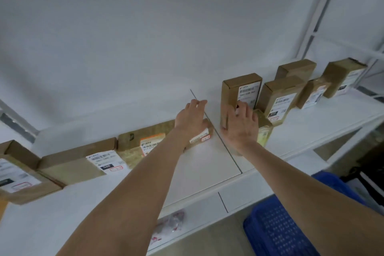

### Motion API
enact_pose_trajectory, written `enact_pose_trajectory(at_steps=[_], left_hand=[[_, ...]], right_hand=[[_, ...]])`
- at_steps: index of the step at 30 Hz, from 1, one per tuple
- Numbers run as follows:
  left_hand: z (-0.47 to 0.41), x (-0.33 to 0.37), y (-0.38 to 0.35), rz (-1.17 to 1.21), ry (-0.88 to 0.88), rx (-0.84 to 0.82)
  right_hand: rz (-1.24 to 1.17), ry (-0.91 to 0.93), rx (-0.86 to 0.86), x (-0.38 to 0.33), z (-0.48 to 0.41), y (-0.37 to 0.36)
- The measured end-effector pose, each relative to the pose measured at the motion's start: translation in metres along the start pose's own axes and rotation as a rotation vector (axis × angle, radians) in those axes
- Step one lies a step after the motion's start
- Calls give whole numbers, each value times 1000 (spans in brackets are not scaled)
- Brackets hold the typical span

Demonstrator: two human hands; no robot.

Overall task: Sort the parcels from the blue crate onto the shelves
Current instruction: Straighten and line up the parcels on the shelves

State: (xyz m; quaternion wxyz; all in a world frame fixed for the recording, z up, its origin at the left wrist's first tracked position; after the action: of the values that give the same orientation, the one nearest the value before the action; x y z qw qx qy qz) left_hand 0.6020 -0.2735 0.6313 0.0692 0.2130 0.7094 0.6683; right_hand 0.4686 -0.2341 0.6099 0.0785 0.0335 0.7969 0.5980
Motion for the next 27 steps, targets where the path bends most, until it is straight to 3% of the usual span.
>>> enact_pose_trajectory(at_steps=[4,8,14,19,22,27], left_hand=[[-25,49,-6,106,-27,-32],[-25,86,-38,153,-86,-221],[-21,88,-60,191,-26,-356],[-24,79,-65,75,73,-328],[-28,75,-61,53,99,-293],[-34,65,-52,147,156,-346]], right_hand=[[-7,-138,-80,62,6,-8],[-108,-238,-203,76,12,-20],[-204,-89,-315,66,3,-24],[-223,65,-438,61,1,-26],[-211,111,-331,63,-7,-6],[-237,16,-113,84,-28,41]])
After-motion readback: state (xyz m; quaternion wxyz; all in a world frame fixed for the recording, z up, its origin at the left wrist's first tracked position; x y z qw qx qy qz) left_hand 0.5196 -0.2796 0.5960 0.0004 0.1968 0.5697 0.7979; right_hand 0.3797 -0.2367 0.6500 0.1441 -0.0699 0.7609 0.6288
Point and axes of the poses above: each hand's wrist, its own z-axis away from the middle knuckle, its own y-axis out of the back of the hand, x = y × z, the point moved 7 cm from there along -z, towards the middle knuckle, and after that the axes turned 2 degrees about x, right-handed, at the moved point
